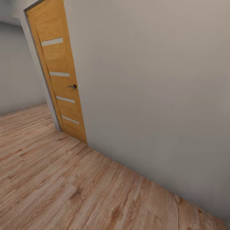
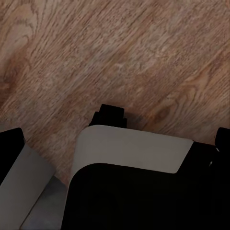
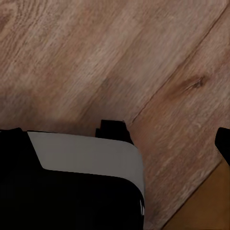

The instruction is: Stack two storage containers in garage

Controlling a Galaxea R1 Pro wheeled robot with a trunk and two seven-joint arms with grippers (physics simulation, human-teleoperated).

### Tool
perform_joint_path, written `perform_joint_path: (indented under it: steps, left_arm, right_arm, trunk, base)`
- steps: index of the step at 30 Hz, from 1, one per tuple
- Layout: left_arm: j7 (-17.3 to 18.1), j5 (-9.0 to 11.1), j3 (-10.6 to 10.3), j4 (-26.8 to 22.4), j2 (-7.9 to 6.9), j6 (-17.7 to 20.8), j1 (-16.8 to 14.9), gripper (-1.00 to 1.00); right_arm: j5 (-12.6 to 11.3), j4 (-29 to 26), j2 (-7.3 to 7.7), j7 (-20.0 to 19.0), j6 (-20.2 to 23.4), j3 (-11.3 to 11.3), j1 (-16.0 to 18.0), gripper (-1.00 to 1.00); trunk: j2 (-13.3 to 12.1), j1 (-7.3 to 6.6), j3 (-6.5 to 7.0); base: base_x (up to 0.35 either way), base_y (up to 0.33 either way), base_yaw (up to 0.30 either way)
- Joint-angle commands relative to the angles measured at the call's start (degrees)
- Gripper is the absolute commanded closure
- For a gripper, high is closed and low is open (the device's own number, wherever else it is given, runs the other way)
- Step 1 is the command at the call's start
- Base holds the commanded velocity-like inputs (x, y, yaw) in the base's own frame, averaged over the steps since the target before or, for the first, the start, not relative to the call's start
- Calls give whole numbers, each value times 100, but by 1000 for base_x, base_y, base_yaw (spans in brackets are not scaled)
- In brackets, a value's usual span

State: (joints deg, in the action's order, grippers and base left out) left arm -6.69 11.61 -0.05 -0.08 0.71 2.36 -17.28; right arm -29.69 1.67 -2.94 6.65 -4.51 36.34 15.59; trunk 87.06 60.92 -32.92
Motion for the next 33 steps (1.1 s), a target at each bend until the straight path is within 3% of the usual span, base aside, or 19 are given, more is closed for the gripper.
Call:
perform_joint_path:
  steps: [1,33]
  left_arm:
    - [-17,34,-4,-1,1,19,-6,-100]
    - [-17,43,-1,-1,0,20,-7,-100]
  right_arm:
    - [-54,18,-5,3,-32,48,5,-100]
    - [-54,18,-5,3,-32,48,4,-100]
  trunk:
    - [3,0,-5]
    - [3,0,-5]
  base:
    - [53,0,275]
    - [302,0,275]
